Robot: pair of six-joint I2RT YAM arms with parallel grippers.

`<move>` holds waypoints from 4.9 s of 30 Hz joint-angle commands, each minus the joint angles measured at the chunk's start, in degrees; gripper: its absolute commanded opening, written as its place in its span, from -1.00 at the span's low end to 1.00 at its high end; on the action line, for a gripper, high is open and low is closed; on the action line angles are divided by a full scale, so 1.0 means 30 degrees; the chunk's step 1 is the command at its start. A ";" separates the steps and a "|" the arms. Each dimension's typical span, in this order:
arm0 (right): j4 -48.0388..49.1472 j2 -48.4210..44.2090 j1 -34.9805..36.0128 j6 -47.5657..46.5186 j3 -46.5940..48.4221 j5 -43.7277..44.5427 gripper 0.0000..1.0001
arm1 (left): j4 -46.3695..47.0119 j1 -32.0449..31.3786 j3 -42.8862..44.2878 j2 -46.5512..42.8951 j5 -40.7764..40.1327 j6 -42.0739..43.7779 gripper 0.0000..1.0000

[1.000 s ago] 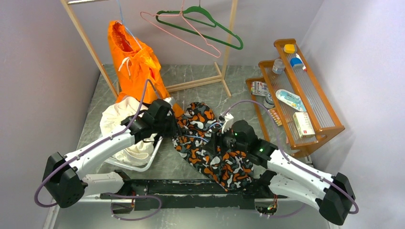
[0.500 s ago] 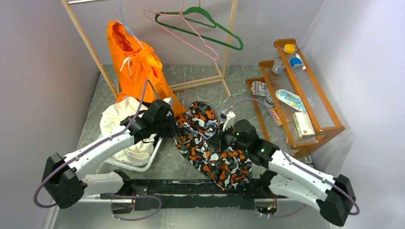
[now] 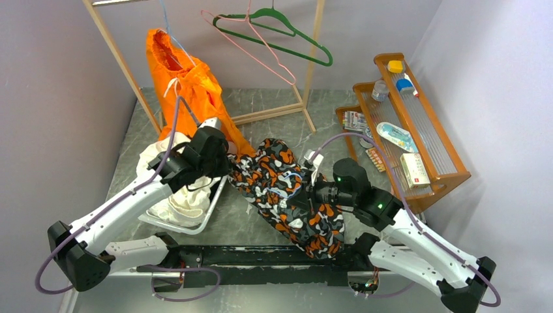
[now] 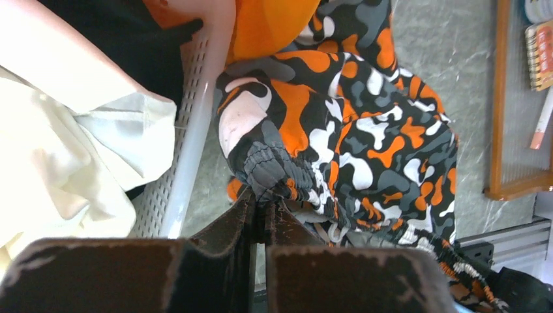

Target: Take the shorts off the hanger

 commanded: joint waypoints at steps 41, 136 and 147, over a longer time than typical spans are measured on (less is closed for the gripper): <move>0.4856 0.0706 0.0015 0.3712 -0.1723 0.8452 -1.00 | 0.7596 -0.3468 -0.2062 -0.1269 0.4071 -0.2880 0.50; -0.1119 0.4916 -0.0485 1.3683 -0.1952 1.5905 -1.00 | 1.8447 -0.0524 -0.1045 0.0545 0.7402 -1.2726 -0.86; 0.2357 -0.0381 -0.0573 0.8571 -0.3512 1.2917 0.00 | 1.8346 -0.0478 -0.1652 0.0223 0.6903 -1.3066 -0.86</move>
